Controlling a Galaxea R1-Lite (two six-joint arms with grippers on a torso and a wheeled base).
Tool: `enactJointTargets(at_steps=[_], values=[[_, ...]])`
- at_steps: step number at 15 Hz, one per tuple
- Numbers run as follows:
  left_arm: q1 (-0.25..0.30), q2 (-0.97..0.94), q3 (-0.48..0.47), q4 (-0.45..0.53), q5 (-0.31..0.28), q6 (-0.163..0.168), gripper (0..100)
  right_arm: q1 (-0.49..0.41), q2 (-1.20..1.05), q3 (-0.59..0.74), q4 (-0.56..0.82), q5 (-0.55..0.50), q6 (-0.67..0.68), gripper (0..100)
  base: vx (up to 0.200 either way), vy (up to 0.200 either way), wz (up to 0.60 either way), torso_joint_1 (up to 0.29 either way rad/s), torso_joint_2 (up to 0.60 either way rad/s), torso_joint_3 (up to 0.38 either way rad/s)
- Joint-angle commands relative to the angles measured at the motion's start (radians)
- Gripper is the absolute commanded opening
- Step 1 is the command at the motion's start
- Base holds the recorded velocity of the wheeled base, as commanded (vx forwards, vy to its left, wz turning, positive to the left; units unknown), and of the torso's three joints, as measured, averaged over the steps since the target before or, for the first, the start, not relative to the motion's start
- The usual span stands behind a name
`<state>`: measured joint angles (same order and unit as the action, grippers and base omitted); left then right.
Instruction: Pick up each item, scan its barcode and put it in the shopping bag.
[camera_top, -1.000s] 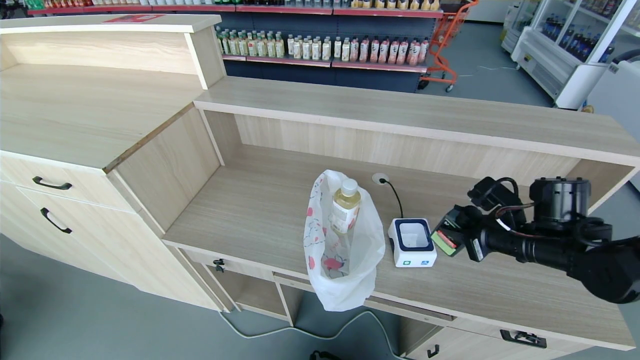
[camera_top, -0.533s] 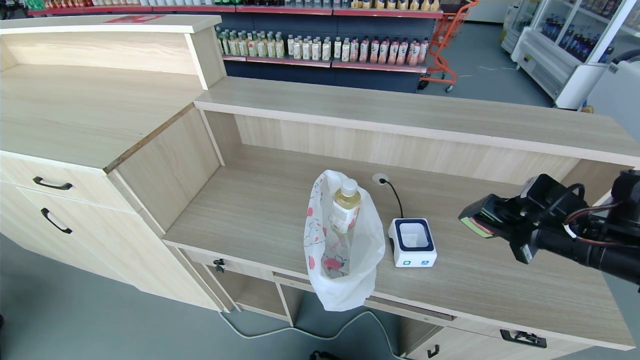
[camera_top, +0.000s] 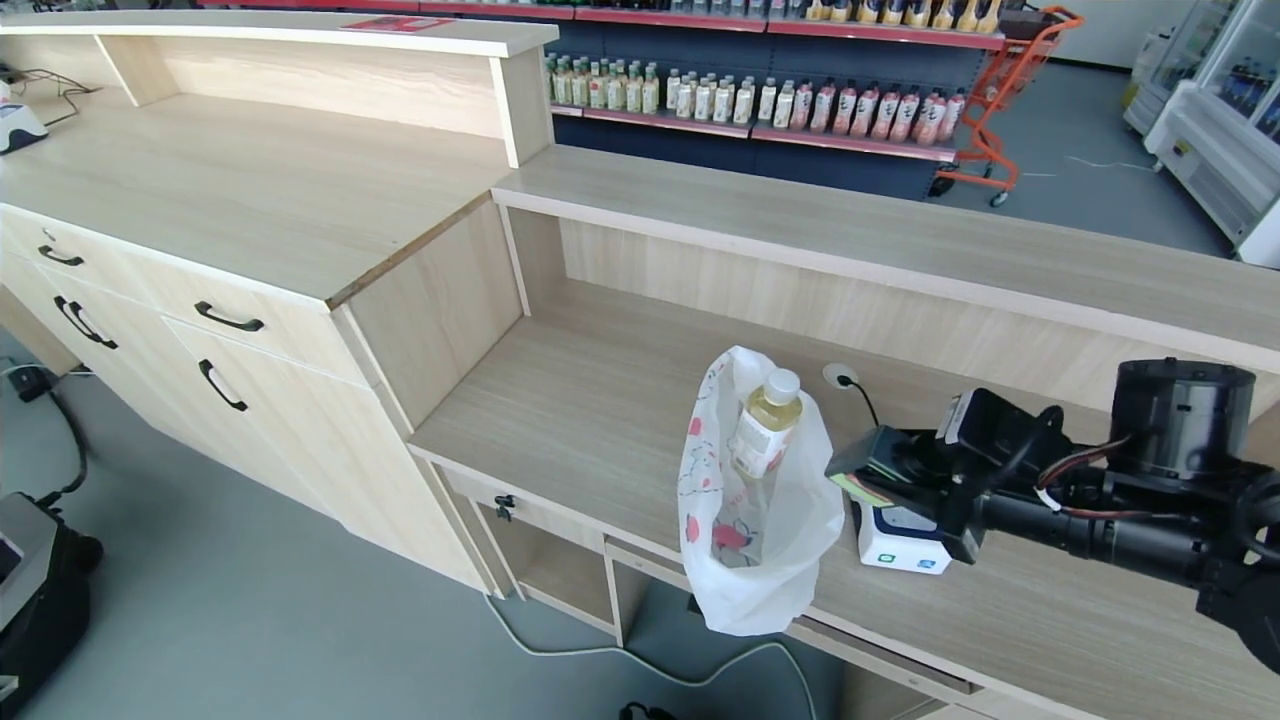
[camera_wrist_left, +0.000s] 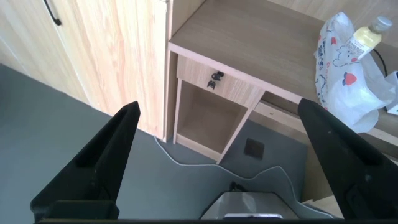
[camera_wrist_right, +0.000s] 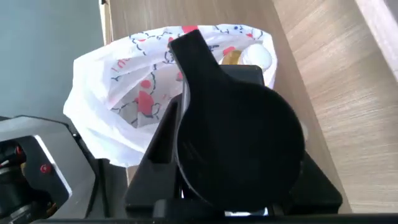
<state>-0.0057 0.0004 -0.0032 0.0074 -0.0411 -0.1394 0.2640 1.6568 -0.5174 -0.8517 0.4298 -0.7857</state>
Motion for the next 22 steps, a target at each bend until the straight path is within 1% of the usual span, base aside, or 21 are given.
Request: enactJointTargets(at_steps=[1,2,4,7,8,9,11,13,15,18,20,22], values=[[0.0,0.0,0.0,0.0,0.0,0.0,100,0.009,0.153,-0.006,-0.003,0.0,0.01,0,0.0,0.0,0.0,0.0,0.0,0.0],[0.0,0.0,0.0,0.0,0.0,0.0,100,0.007,0.182,-0.013,-0.009,0.003,0.019,0,0.0,0.0,0.0,0.0,0.0,0.0],[0.0,0.0,0.0,0.0,0.0,0.0,100,-0.009,0.291,-0.032,-0.109,0.049,0.04,0,0.0,0.0,0.0,0.0,0.0,0.0],[0.0,0.0,0.0,0.0,0.0,0.0,100,-0.028,0.362,-0.033,-0.208,0.173,0.082,0,0.0,0.0,0.0,0.0,0.0,0.0],[0.0,0.0,0.0,-0.001,0.0,0.0,100,-0.049,0.39,-0.033,-0.228,0.225,0.082,0,0.0,0.0,0.0,0.0,0.0,0.0],[0.0,0.0,0.0,0.0,0.0,0.0,100,-0.068,0.408,-0.033,-0.237,0.257,0.082,0,0.0,0.0,0.0,0.0,0.0,0.0],[0.0,0.0,0.0,0.0,0.0,0.0,100,-0.114,0.445,-0.033,-0.233,0.284,0.083,0,0.0,0.0,0.0,0.0,0.0,0.0],[0.0,0.0,0.0,0.0,0.0,0.0,100,-0.141,0.485,-0.053,-0.231,0.31,0.092,0,0.0,0.0,0.0,0.0,0.0,0.0],[0.0,0.0,0.0,0.0,0.0,0.0,100,-0.143,0.505,-0.081,-0.236,0.348,0.106,0,0.0,0.0,0.0,0.0,0.0,0.0],[0.0,0.0,0.0,0.0,0.0,0.0,100,-0.121,0.512,-0.161,-0.24,0.394,0.181,0,0.0,0.0,0.0,0.0,0.0,0.0],[0.0,0.0,0.0,0.0,0.0,0.0,100,-0.112,0.529,-0.21,-0.24,0.397,0.204,0,0.0,0.0,0.0,0.0,0.0,0.0],[0.0,0.0,0.0,0.0,0.0,0.0,100,-0.106,0.557,-0.231,-0.24,0.397,0.207,0,0.0,0.0,0.0,0.0,0.0,0.0]])
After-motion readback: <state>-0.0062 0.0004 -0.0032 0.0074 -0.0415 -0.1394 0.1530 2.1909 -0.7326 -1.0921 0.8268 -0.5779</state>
